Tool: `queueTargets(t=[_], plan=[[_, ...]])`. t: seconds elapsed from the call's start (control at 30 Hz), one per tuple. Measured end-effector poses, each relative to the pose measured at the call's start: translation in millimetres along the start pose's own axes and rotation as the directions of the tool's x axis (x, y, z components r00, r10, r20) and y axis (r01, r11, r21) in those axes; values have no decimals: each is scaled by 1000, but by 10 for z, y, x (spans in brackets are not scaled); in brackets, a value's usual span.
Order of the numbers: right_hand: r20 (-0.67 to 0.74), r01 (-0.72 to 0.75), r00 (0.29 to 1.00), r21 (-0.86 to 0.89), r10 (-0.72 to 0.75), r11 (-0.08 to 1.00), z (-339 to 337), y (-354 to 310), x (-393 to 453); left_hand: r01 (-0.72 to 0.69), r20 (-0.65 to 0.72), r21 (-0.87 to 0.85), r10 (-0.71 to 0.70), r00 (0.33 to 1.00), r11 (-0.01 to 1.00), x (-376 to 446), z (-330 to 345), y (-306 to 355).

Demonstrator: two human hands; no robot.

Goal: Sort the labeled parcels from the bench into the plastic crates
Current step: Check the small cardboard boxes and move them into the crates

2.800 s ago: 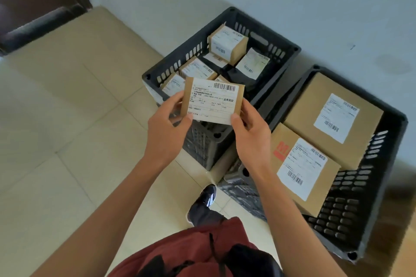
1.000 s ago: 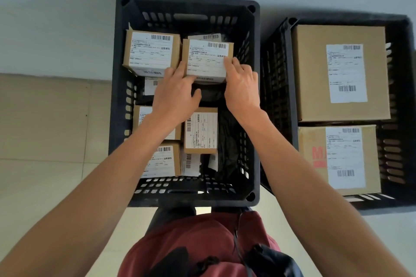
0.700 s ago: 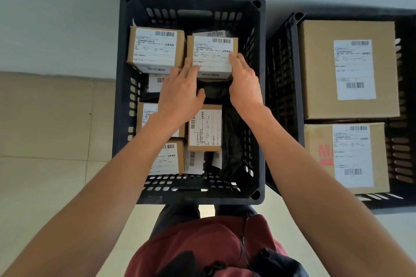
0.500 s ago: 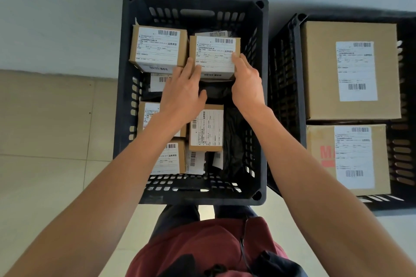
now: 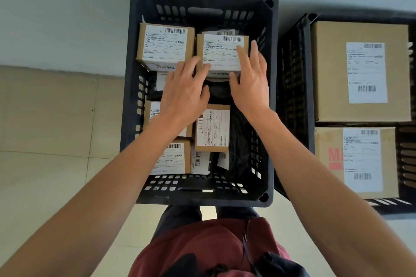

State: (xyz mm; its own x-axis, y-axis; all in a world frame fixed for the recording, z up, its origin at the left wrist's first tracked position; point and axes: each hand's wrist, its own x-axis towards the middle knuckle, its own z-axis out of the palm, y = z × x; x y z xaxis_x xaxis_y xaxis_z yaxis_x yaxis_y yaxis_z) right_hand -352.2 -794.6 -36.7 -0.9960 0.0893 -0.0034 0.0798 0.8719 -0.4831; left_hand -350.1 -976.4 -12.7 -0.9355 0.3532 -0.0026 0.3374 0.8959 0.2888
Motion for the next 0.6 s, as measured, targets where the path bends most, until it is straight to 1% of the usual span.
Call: queueTargets(t=[0.07, 0.1, 0.2, 0.3, 0.47, 0.6], plan=[[-13, 79, 997, -77, -80, 994, 3, -54, 29, 13, -63, 36, -11, 998, 999, 13, -32, -79], [-3, 104, 994, -105, -105, 989, 6, -85, 44, 37, -68, 69, -32, 997, 997, 28, -33, -138], [26, 148, 989, -163, -146, 975, 58, -148, 66, 93, -28, 146, -90, 996, 985, 36, 7, -336], [40, 155, 988, -208, -150, 966, 132, -103, 53, 71, 1, 163, -72, 997, 984, 15, 62, -428], [-25, 148, 987, -198, -156, 969, 188, -13, 26, 76, -15, 133, -74, 997, 988, 40, 119, -436], [-12, 154, 987, -219, -160, 963, 194, -39, 23, 53, -1, 145, -54, 999, 988, 22, 126, -486]])
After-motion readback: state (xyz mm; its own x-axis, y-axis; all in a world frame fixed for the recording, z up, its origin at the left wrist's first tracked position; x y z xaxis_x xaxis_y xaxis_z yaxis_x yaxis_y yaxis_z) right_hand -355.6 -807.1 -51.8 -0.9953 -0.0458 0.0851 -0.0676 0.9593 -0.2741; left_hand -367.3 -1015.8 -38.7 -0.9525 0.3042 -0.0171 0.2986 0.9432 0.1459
